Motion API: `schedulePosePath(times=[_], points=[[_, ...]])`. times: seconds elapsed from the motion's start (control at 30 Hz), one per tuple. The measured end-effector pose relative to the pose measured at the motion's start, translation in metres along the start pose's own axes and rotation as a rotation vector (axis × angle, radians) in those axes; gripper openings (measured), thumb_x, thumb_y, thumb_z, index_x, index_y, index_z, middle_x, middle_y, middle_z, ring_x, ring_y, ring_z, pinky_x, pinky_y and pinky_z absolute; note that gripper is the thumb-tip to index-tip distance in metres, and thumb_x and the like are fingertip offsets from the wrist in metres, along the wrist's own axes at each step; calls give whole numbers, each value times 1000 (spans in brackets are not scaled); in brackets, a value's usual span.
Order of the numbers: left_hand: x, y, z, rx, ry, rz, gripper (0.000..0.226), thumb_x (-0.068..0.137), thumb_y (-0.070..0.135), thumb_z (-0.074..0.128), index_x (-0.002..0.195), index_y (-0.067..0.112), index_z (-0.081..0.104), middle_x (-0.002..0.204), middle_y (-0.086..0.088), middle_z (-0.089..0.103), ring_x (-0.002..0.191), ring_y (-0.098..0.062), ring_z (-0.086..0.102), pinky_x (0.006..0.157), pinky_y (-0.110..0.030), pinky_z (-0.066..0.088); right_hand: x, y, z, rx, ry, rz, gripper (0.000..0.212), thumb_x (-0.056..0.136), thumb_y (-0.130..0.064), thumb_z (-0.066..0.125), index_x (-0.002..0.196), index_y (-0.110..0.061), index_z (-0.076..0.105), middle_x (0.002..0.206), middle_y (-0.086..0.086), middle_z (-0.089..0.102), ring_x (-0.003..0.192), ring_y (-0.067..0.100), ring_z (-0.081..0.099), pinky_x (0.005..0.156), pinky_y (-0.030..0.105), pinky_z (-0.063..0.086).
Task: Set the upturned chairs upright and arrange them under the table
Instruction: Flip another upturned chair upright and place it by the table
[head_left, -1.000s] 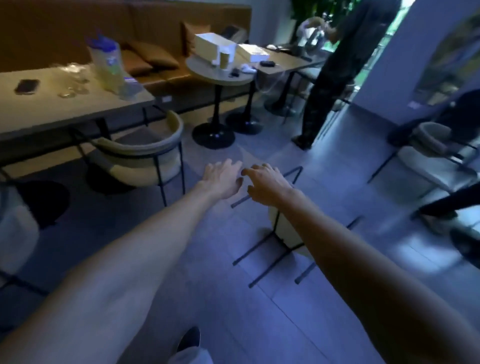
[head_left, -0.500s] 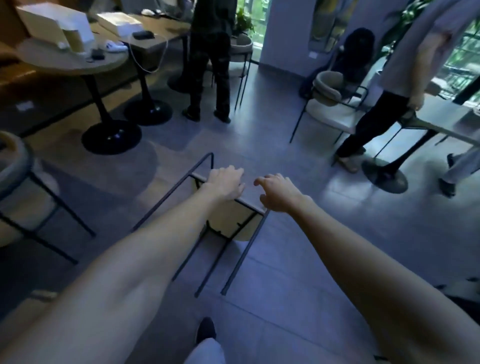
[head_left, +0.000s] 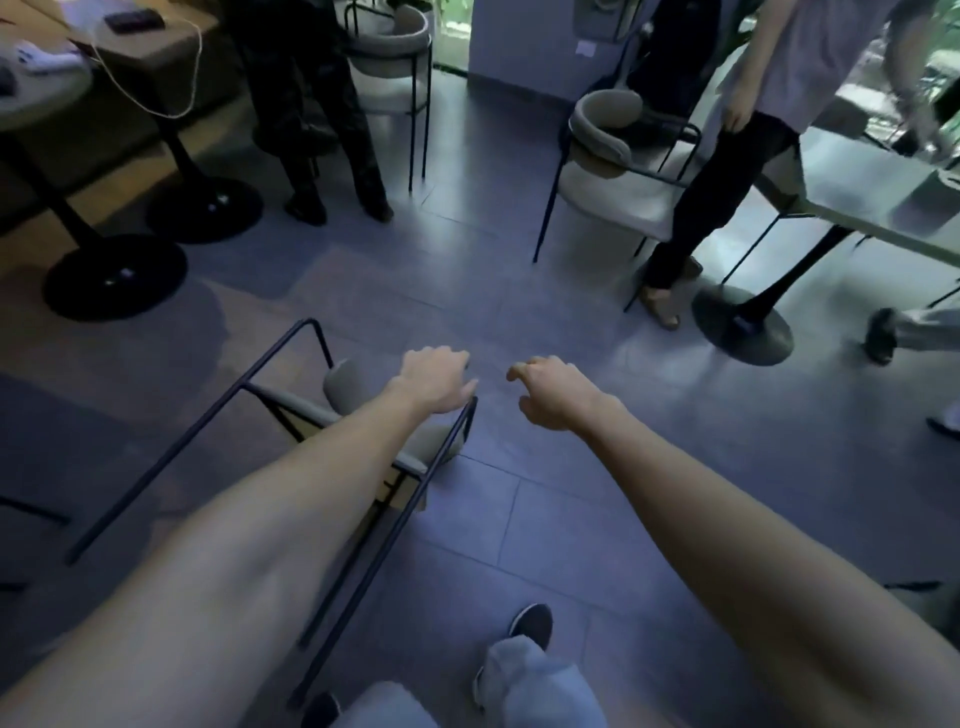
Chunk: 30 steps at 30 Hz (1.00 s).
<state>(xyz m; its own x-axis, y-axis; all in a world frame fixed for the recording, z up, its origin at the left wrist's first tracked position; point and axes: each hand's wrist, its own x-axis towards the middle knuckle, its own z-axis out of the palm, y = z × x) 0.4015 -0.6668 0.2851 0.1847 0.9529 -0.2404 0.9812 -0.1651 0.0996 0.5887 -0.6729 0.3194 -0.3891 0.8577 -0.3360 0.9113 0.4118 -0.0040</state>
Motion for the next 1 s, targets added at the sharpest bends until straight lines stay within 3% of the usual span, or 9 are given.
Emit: schedulePosePath(times=[0.3, 0.7, 0.9, 1.0], points=[[52, 37, 52, -189, -134, -250, 39, 100, 44, 38, 118, 15, 57, 122, -14, 61, 110, -35, 58, 85, -40, 44, 105, 79, 13, -39, -168, -230, 49, 89, -14, 50, 138, -22, 48, 138, 11, 52, 125, 33, 49, 101, 47, 44], [137, 24, 131, -383, -230, -557, 33, 99, 37, 42, 123, 17, 53, 120, -12, 61, 109, -34, 59, 87, -43, 44, 258, 85, 61, -153, -358, -530, 50, 90, -12, 50, 140, -18, 46, 133, 14, 54, 119, 34, 52, 95, 44, 49], [169, 41, 169, -478, -259, -692, 30, 98, 15, 43, 127, 16, 48, 123, -13, 55, 114, -35, 51, 93, -47, 39, 299, 90, 110, -230, -505, -648, 48, 88, -12, 49, 136, -16, 48, 129, 15, 55, 118, 34, 52, 95, 46, 48], [188, 50, 196, -528, -254, -789, 31, 96, 14, 45, 127, 17, 49, 123, -13, 53, 116, -34, 49, 96, -49, 38, 320, 94, 139, -261, -560, -702, 48, 90, -13, 48, 138, -14, 44, 130, 14, 53, 117, 34, 52, 93, 45, 48]])
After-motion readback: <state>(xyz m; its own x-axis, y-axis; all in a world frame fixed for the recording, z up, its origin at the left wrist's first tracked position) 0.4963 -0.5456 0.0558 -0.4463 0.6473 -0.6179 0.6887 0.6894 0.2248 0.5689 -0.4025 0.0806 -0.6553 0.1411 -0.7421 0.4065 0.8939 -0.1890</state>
